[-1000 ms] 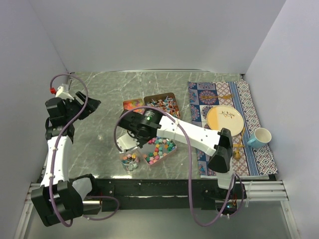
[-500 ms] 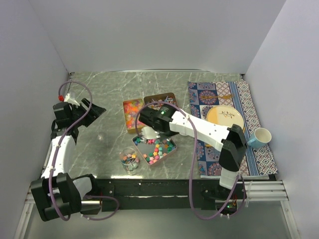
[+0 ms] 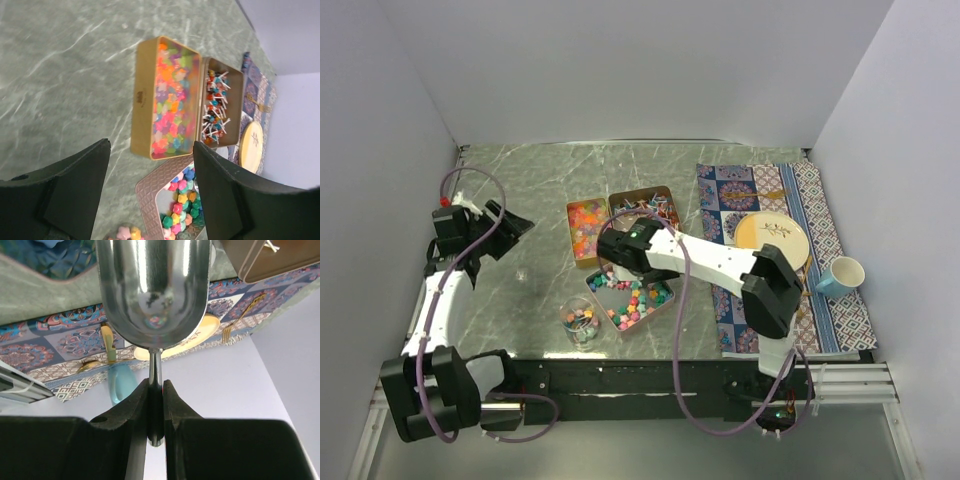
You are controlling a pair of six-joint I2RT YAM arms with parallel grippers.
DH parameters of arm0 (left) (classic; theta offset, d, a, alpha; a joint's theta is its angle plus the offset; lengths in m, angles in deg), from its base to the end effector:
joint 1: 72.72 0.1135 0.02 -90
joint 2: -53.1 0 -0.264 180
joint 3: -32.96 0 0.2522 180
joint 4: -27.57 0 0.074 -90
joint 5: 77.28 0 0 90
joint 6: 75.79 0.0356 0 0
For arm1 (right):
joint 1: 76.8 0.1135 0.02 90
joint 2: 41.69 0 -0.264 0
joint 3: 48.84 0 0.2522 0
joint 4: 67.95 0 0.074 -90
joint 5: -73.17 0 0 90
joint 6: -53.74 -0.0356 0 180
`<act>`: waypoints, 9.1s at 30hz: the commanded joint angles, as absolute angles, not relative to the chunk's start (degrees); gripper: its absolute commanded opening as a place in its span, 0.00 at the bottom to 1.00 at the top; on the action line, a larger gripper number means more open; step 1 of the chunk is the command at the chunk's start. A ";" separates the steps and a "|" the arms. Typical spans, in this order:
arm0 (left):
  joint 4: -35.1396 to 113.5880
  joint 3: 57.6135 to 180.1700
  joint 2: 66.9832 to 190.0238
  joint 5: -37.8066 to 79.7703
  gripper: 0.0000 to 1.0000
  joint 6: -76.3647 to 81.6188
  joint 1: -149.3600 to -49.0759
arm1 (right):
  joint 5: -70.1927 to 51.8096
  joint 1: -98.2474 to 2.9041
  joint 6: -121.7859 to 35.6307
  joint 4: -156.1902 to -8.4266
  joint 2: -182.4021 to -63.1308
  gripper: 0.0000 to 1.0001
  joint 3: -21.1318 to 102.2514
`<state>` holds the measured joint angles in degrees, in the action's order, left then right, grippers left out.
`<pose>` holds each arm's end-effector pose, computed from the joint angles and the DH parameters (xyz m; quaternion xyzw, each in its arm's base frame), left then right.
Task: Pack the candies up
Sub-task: Scoop the fake candies from the storage box, then place the fake candies in the packing bottle, then adjust the spatula.
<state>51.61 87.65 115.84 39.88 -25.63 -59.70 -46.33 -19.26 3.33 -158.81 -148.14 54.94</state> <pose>0.2359 0.0379 0.2567 -0.2768 0.8122 -0.3090 0.4101 0.1974 0.2777 0.2502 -0.7298 0.6338 -0.2560 0.0103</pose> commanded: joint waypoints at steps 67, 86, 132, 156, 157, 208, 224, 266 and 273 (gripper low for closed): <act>58.12 89.96 114.44 33.02 0.71 -29.92 -57.60 | -15.69 -24.59 2.23 -152.38 -170.79 0.00 76.97; 54.69 90.40 115.15 33.64 0.71 -30.00 -57.16 | -26.24 -24.68 6.53 -151.58 -146.63 0.00 66.96; 54.34 96.82 113.57 33.99 0.75 -28.16 -52.33 | -61.12 -1.13 26.75 -164.15 -156.64 0.00 74.44; 53.64 95.59 111.54 34.60 0.75 -28.16 -51.36 | -66.49 1.86 29.22 -164.24 -159.11 0.00 75.75; 53.11 95.42 111.63 35.48 0.75 -28.16 -51.36 | -65.79 1.78 28.95 -164.24 -158.85 0.00 76.97; 34.56 95.24 131.23 73.80 0.53 -31.67 -70.43 | -27.21 -23.36 11.55 -152.03 -156.92 0.00 89.65; 32.28 94.54 134.92 76.09 0.18 -29.91 -72.28 | -20.71 -25.20 0.49 -152.29 -158.32 0.00 103.08; 31.23 106.05 144.24 87.43 0.59 -40.28 -72.28 | -24.04 -24.77 17.79 -129.18 -142.68 0.00 74.80; 21.57 102.01 143.89 89.27 0.19 -44.85 -73.77 | -21.50 -24.77 16.12 -127.33 -139.60 0.00 69.61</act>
<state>30.04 104.17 144.36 86.52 -41.82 -72.49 -24.14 -24.92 16.73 -130.62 -145.10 72.34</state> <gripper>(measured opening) 0.322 0.219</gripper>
